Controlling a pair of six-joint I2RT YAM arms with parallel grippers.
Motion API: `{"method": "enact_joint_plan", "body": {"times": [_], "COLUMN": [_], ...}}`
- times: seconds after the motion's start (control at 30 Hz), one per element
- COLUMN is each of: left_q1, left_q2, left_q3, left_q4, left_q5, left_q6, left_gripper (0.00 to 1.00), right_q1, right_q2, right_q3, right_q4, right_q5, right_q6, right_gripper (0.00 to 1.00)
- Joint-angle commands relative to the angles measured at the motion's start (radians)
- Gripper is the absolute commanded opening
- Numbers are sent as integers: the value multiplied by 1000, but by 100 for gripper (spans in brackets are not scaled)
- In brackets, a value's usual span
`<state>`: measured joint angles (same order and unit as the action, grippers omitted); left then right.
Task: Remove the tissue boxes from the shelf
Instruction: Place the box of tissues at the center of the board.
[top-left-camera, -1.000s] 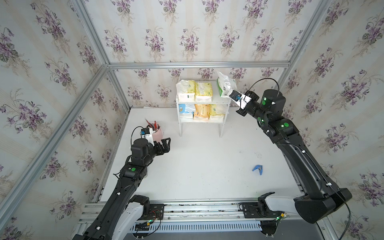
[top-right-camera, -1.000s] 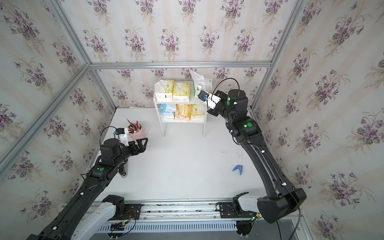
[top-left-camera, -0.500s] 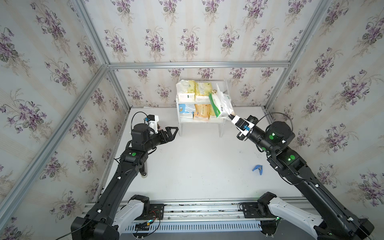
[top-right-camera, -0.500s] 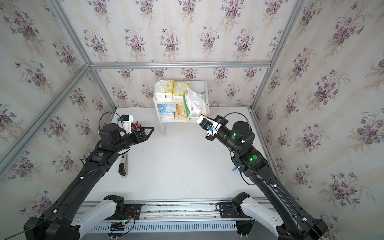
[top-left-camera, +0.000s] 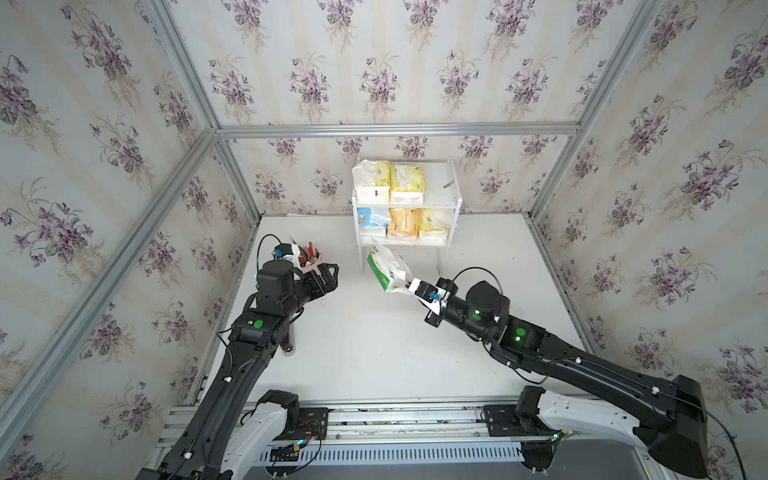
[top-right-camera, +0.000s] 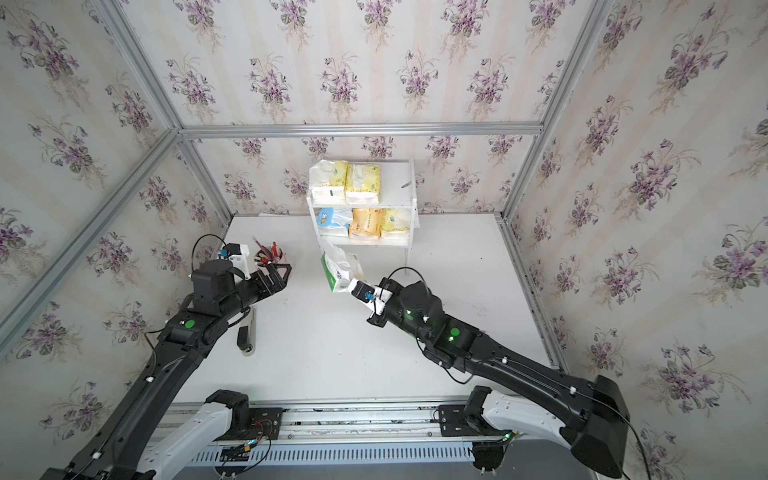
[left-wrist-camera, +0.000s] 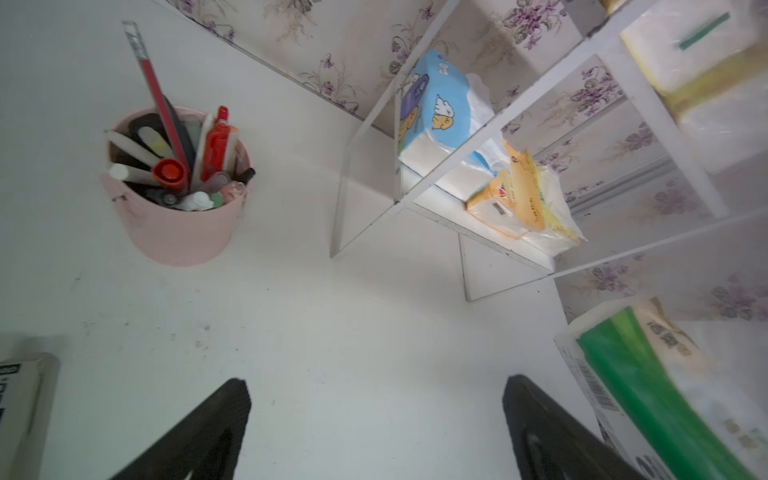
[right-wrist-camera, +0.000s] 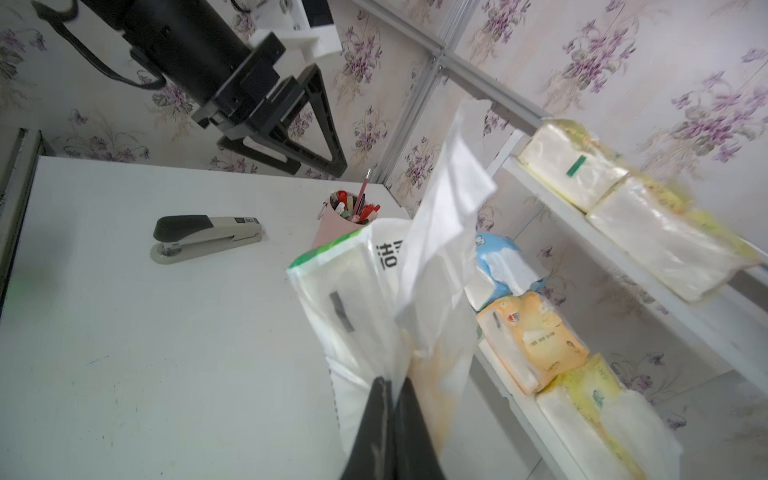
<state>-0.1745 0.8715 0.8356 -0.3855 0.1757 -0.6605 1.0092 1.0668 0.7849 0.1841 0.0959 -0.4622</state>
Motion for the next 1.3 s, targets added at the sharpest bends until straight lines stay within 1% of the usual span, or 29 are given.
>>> {"method": "enact_joint_plan", "body": {"times": [0.0, 0.07, 0.23, 0.4, 0.6, 0.87, 1.0, 1.27], "left_q1": [1, 3, 3, 4, 4, 4, 5, 6], "left_q2": [-16, -24, -42, -58, -72, -79, -78, -79], "left_q3": [-4, -5, -16, -23, -33, -30, -30, -29], "left_q4": [-85, -110, -129, -145, -156, -166, -167, -173], "left_q5": [-172, -213, -251, -270, -285, -303, -305, -310], "left_q6": [16, 18, 22, 25, 30, 36, 39, 46], "left_gripper": [99, 99, 99, 99, 99, 99, 99, 99], "right_q1": [56, 81, 104, 118, 125, 137, 138, 146], "right_q2": [101, 185, 370, 563, 726, 859, 895, 925], "right_q3": [-2, 0, 23, 115, 202, 292, 306, 306], "right_q4": [105, 135, 201, 179, 161, 117, 127, 144], "right_q5": [123, 137, 148, 202, 210, 217, 202, 168], "right_q6": [120, 159, 210, 233, 249, 259, 258, 228], "right_gripper": [0, 0, 0, 0, 0, 1, 6, 8]}}
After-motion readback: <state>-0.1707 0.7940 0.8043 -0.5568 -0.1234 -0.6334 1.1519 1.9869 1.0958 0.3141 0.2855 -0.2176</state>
